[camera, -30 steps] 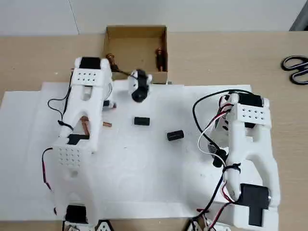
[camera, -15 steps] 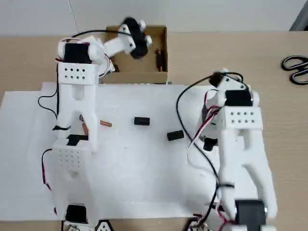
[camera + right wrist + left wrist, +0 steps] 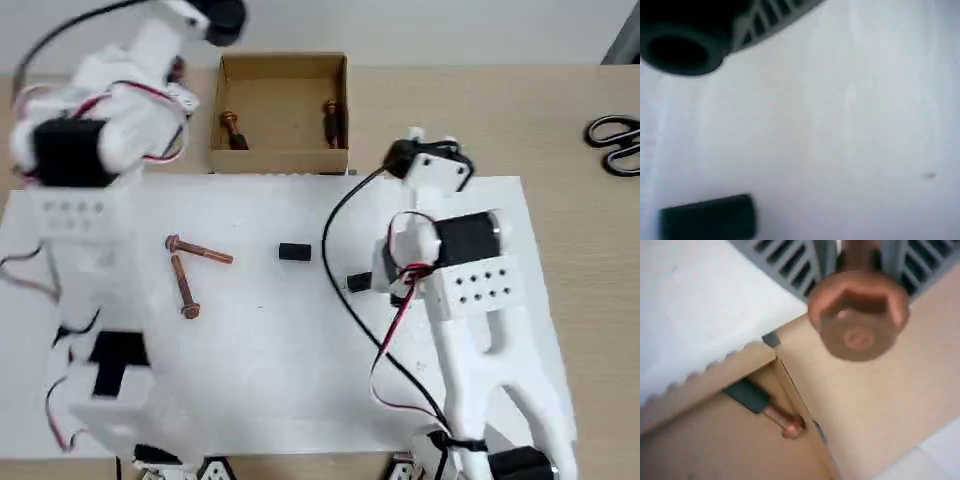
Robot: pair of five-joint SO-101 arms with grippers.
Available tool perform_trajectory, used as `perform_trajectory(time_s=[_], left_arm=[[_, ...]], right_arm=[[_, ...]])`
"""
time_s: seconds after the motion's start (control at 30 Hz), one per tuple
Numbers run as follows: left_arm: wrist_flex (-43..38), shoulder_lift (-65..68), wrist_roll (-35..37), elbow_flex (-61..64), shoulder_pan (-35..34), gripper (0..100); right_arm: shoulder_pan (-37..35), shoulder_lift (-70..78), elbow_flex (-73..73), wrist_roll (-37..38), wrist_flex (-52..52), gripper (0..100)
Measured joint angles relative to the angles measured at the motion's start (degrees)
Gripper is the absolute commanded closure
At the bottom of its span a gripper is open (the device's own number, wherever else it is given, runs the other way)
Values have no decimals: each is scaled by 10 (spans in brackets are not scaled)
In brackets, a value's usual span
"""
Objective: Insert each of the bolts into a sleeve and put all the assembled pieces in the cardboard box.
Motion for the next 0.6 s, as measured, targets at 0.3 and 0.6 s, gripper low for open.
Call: perform_trajectory(time_s=[0.3, 0.6], left_arm=[[0, -185, 140, 154, -27, 994], [-3, -446, 265, 470, -16, 994]], right_arm=[[-25, -36, -17, 0, -2, 996], [-29, -125, -30, 0, 0, 996]])
